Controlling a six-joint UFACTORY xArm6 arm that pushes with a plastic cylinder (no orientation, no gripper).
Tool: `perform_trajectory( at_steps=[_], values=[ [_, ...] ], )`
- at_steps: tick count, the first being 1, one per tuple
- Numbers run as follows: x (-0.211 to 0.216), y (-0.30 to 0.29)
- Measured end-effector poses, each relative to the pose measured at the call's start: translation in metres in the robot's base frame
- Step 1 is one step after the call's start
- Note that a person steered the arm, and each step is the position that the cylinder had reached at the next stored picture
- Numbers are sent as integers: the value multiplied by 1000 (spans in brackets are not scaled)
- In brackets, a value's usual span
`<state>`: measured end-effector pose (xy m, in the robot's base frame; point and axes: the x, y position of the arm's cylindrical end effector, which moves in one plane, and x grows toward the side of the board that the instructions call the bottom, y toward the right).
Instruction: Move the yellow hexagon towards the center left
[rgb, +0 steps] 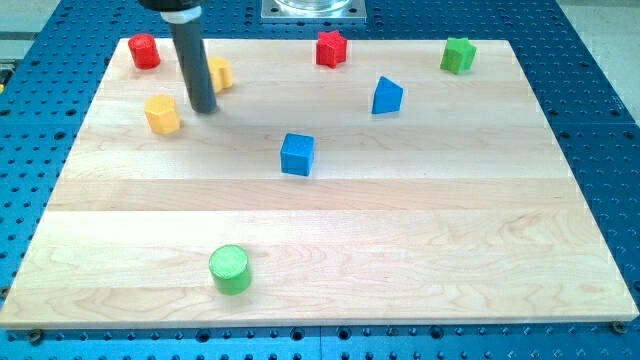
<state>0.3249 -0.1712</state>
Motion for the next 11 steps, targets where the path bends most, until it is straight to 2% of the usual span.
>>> perform_trajectory(
  at_steps=[1, 2, 3, 4, 5, 6, 7, 8, 11],
  values=[
    [31, -51],
    [68, -69],
    [45, 9],
    [64, 12],
    [103, -6],
    [104, -9],
    [116, 23],
    [114, -21],
    [113, -28]
  ],
)
